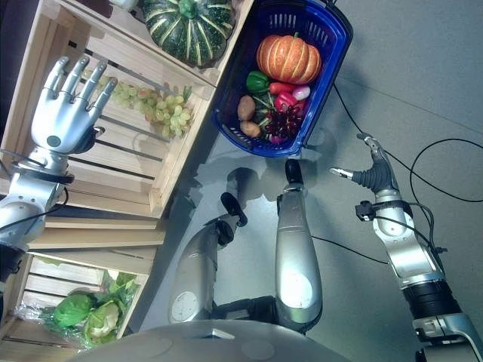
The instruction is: Pick up fruits and vegetables into the basket
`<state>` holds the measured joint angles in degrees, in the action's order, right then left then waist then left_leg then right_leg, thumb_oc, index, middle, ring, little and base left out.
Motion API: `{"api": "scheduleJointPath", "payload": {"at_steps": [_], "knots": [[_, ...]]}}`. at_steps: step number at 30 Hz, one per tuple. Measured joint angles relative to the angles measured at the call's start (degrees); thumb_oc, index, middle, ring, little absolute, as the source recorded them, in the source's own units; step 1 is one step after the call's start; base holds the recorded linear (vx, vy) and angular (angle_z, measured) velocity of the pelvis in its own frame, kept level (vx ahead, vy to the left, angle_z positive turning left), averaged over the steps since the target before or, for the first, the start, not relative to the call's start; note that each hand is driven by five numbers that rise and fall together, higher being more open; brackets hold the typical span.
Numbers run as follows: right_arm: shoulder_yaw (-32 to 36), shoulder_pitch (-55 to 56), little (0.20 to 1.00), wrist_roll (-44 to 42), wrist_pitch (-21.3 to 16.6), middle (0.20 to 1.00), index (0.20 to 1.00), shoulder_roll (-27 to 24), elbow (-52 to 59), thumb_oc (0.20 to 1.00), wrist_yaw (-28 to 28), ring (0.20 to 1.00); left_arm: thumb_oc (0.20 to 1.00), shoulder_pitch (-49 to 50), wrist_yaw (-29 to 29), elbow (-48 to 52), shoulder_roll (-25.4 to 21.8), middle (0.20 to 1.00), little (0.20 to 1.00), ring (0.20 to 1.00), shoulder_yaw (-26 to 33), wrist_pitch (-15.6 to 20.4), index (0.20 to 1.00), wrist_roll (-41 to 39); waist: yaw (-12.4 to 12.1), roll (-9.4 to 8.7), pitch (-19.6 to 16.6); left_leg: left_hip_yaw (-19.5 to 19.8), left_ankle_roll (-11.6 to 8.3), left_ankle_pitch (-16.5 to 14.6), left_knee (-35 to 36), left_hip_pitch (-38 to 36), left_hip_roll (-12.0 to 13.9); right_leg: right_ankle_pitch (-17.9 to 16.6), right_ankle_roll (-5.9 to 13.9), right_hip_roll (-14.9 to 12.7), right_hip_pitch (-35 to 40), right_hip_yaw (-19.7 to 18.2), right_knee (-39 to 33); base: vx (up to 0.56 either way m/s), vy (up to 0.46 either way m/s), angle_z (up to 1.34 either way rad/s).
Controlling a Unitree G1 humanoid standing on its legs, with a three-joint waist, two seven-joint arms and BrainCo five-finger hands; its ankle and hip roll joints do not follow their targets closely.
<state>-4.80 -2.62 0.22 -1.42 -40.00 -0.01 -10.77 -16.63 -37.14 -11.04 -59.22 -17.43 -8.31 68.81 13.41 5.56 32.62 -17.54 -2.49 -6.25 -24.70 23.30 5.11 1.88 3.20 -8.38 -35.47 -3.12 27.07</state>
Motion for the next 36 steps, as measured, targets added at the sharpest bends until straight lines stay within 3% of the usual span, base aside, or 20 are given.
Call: {"api": "scheduleJointPath", "payload": {"at_steps": [4,15,21,27,36], "knots": [[0.00,-0.98,1.000,0.01,-0.10,1.000,1.000,-0.67,1.12,1.000,1.64,1.000,1.000,-2.45,4.11,-6.50,0.09,1.000,1.000,1.000,-5.24,-0.80,1.000,-0.22,0.86,0.01,0.00,-0.84,-0.15,-0.21,0.08,-0.34,0.15,0.17,0.24,0.42,-0.21,-0.78,-0.16,0.06,0.054,-0.10],[0.05,-0.58,1.000,-0.85,-0.03,1.000,1.000,-2.04,3.71,1.000,3.79,1.000,1.000,-9.75,9.03,-23.24,7.30,1.000,1.000,1.000,-10.47,-2.87,1.000,-4.58,2.90,0.00,0.00,-1.84,-0.35,-0.57,-0.02,1.60,0.96,-0.78,-0.19,1.26,-2.53,-1.38,-0.86,0.00,0.037,-0.07],[0.04,-1.48,1.000,-1.44,-0.04,1.000,1.000,-2.32,3.86,1.000,3.53,1.000,1.000,-14.70,8.88,-31.45,10.83,1.000,1.000,1.000,-12.37,-3.26,1.000,-4.92,4.01,-0.01,0.00,-1.91,-0.47,-0.71,-0.17,3.23,1.03,-0.82,-0.17,1.35,-3.97,-1.41,-0.86,0.01,0.015,-0.01],[0.02,-2.12,1.000,-1.92,-0.10,1.000,1.000,-2.53,3.89,1.000,2.23,1.000,1.000,-17.62,5.94,-35.46,11.21,1.000,1.000,1.000,-12.44,-7.99,1.000,-7.26,4.12,-0.02,0.01,-1.88,-0.47,-1.67,-2.26,5.17,1.98,-0.80,-0.18,1.96,-5.32,-1.47,-0.51,0.01,0.003,-0.03],[-0.84,-2.27,1.000,-2.42,-0.32,1.000,1.000,-2.52,3.55,1.000,0.81,1.000,1.000,-21.28,4.15,-38.06,11.52,1.000,1.000,1.000,-13.62,-11.14,1.000,-8.65,4.31,-0.05,0.02,-1.73,-0.39,-1.99,-3.45,7.43,2.19,-0.81,-0.18,2.03,-7.31,-1.56,0.17,0.00,0.000,0.00]]}}
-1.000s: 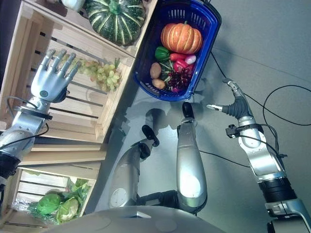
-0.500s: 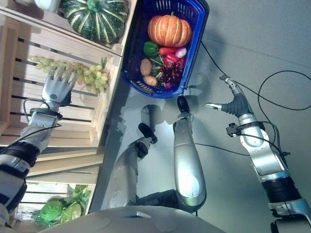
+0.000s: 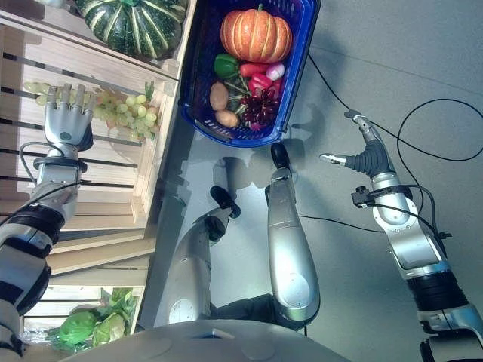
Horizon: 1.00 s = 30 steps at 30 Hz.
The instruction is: Pick up fruits and vegetables into the basket
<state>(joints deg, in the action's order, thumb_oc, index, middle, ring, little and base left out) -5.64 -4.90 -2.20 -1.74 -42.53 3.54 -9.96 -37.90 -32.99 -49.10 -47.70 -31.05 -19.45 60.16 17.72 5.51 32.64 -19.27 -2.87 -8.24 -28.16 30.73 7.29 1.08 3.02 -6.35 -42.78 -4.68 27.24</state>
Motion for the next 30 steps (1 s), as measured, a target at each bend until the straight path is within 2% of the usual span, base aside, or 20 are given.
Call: {"api": "scheduleJointPath", "payload": {"at_steps": [3,11,17,30], "knots": [[-0.71,-0.30,1.000,-0.07,-0.20,1.000,1.000,-0.03,-0.15,1.000,-0.95,1.000,1.000,-0.92,-1.06,-0.16,0.02,1.000,1.000,1.000,-0.53,-0.85,1.000,-0.02,0.08,0.00,0.00,0.23,-0.03,-0.91,-1.77,1.44,0.78,0.02,-0.01,0.48,-0.75,0.16,0.35,0.01,-0.006,-0.01],[-2.11,-0.66,1.000,-0.82,-1.31,1.000,1.000,-0.01,-1.37,1.000,-2.29,1.000,1.000,-4.33,-1.68,-1.79,1.39,1.000,1.000,1.000,-1.06,-0.72,1.000,-0.16,1.15,-0.05,0.02,0.57,0.30,-1.48,-3.72,4.13,0.87,0.02,0.05,0.25,-3.01,0.21,1.78,0.01,-0.014,0.01],[-2.20,-0.91,1.000,-1.24,-2.27,1.000,1.000,-0.01,-1.99,1.000,-3.09,1.000,1.000,-7.24,-2.78,-2.29,1.60,1.000,1.000,1.000,-3.91,-0.03,1.000,-0.53,1.52,-0.10,0.00,0.58,0.37,-1.64,-4.71,6.49,1.49,0.18,0.30,0.67,-5.08,0.13,1.90,0.00,-0.009,-0.02],[-4.26,-2.26,1.000,-2.44,-4.74,1.000,1.000,0.05,-5.39,1.000,-3.89,1.000,1.000,-9.84,-0.06,-4.37,2.28,1.000,1.000,1.000,-7.50,4.52,1.000,-4.53,2.37,-0.16,-0.03,-0.27,0.23,-1.97,-4.47,7.21,1.67,-0.05,-0.05,1.04,-6.48,-0.62,1.91,0.00,-0.004,-0.02]]}}
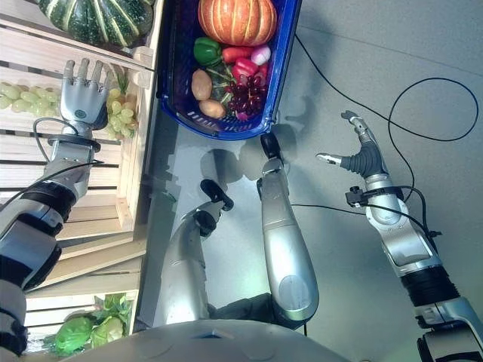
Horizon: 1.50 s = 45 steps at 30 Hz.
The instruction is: Pick up fruits and vegetables into the basket
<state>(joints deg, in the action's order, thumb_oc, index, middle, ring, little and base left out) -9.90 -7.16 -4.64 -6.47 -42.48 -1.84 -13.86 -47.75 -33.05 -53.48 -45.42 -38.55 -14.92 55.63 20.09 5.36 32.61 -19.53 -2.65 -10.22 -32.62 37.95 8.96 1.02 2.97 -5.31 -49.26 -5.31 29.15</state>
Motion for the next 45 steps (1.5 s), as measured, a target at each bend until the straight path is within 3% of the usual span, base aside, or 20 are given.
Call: {"api": "scheduleJointPath", "payload": {"at_steps": [11,19,28,36,45], "knots": [[-0.09,-0.45,1.000,-1.35,-2.29,1.000,1.000,0.06,-2.43,1.000,-1.01,1.000,1.000,-1.67,8.32,-5.28,2.05,1.000,1.000,1.000,-1.16,-0.18,1.000,-6.60,0.71,-0.05,-0.01,0.05,-0.01,0.00,-0.13,2.34,0.01,0.00,-0.02,-0.03,-2.57,-0.13,0.90,0.00,0.000,0.00],[-0.54,-1.16,1.000,-3.13,-3.64,1.000,1.000,0.06,-4.78,1.000,-1.01,1.000,1.000,-1.99,11.53,-7.27,2.77,1.000,1.000,1.000,-1.09,-2.54,1.000,-9.49,0.74,-0.11,-0.02,0.08,0.00,0.01,-0.14,2.92,0.02,0.00,-0.02,-0.15,-3.12,-0.13,0.98,0.00,0.000,0.00],[-2.24,-2.87,1.000,-3.42,-4.18,1.000,1.000,0.07,-5.30,1.000,-1.22,1.000,1.000,-2.89,10.90,-8.57,4.08,1.000,1.000,1.000,-1.12,-5.48,1.000,-6.11,0.80,-0.15,-0.04,0.52,0.05,0.04,-0.31,4.09,0.04,0.01,-0.03,-0.58,-3.97,0.22,1.10,0.00,-0.003,0.01],[-2.40,-3.89,1.000,-4.42,-5.29,1.000,1.000,0.12,-7.53,1.000,-3.34,1.000,1.000,-2.89,5.71,-9.03,4.18,1.000,1.000,1.000,-1.85,-11.26,1.000,-0.81,0.70,-0.34,-0.02,1.43,0.31,0.21,-1.55,7.01,0.00,0.01,-0.04,-0.78,-6.24,0.91,1.95,-0.02,-0.022,0.05],[-3.81,-4.55,1.000,-4.86,-6.63,1.000,1.000,0.66,-9.42,1.000,-3.78,1.000,1.000,-3.19,6.41,-8.98,4.35,1.000,1.000,1.000,-2.27,-15.71,1.000,3.03,0.71,-0.36,-0.01,1.91,0.37,0.18,-2.17,8.71,0.01,0.00,-0.04,-0.73,-7.40,1.24,1.96,0.00,0.000,0.00]]}}
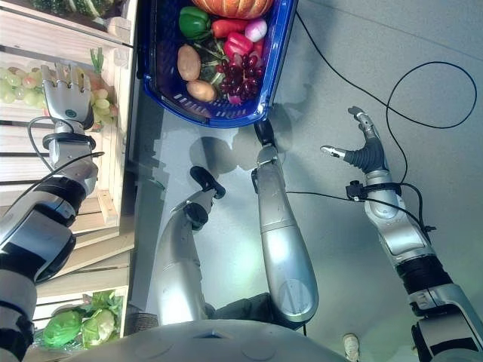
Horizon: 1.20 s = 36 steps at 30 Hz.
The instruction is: Pick up fruits and vegetables into the basket
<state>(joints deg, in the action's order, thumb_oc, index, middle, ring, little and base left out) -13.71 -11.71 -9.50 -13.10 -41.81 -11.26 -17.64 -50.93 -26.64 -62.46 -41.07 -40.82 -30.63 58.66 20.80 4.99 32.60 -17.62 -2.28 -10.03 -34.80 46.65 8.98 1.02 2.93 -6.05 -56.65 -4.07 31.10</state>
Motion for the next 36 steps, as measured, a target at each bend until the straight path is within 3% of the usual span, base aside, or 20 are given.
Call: {"api": "scheduleJointPath", "payload": {"at_steps": [8,26,27,28,29,36], "knots": [[-0.60,-0.03,1.000,-0.04,-1.48,1.000,1.000,0.02,-0.19,1.000,-0.94,1.000,1.000,0.11,-0.45,0.09,0.05,1.000,1.000,1.000,0.10,-3.21,1.000,-0.08,-0.23,-0.02,0.00,0.32,-0.01,-0.01,-0.51,1.28,0.01,-0.01,-0.01,-0.03,-1.01,0.12,0.16,0.00,0.000,0.00],[-0.77,-0.12,1.000,-0.04,-3.26,1.000,1.000,0.18,-1.64,1.000,-2.07,1.000,1.000,0.22,-1.63,0.15,0.12,1.000,1.000,1.000,0.04,-6.37,1.000,-0.76,-0.71,-0.39,0.00,1.36,0.22,-0.12,-2.25,4.22,0.08,-0.03,-0.03,-0.04,-2.92,0.62,0.97,0.00,0.000,0.00],[-0.80,-0.19,1.000,-0.04,-3.27,1.000,1.000,0.19,-1.73,1.000,-2.17,1.000,0.940,0.22,-2.20,0.10,0.23,0.940,0.940,0.940,0.04,-6.58,0.940,-0.77,-0.74,-0.41,0.00,1.40,0.24,-0.15,-2.50,4.27,0.10,-0.03,-0.03,-0.03,-2.93,0.65,1.00,0.00,0.000,0.00],[-0.82,-0.28,1.000,-0.04,-3.28,1.000,1.000,0.20,-1.83,1.000,-2.23,1.000,0.442,0.20,-2.55,0.08,0.30,0.442,0.442,0.442,0.05,-6.61,0.442,-0.78,-0.75,-0.42,0.00,1.44,0.26,-0.18,-2.60,4.31,0.13,-0.03,-0.03,-0.02,-2.93,0.68,1.01,0.00,0.000,0.00],[-0.82,-0.34,1.000,-0.04,-3.31,1.000,1.000,0.20,-1.93,1.000,-2.30,1.000,0.200,0.16,-3.19,0.08,0.32,0.200,0.200,0.200,0.03,-6.59,0.200,-0.93,-0.74,-0.43,0.00,1.51,0.27,-0.22,-2.75,4.42,0.16,-0.03,-0.03,-0.01,-2.94,0.73,1.02,0.00,0.000,0.00],[-0.82,-0.34,1.000,0.00,-3.39,1.000,1.000,0.41,-2.04,1.000,-3.17,1.000,0.200,-0.38,-5.01,-0.13,0.48,0.200,0.200,0.200,0.10,-6.38,0.200,-2.69,-0.80,-0.59,-0.03,1.88,0.37,-0.29,-2.94,5.14,0.19,-0.20,0.03,-0.06,-3.20,1.07,0.89,0.00,0.000,0.00]]}}
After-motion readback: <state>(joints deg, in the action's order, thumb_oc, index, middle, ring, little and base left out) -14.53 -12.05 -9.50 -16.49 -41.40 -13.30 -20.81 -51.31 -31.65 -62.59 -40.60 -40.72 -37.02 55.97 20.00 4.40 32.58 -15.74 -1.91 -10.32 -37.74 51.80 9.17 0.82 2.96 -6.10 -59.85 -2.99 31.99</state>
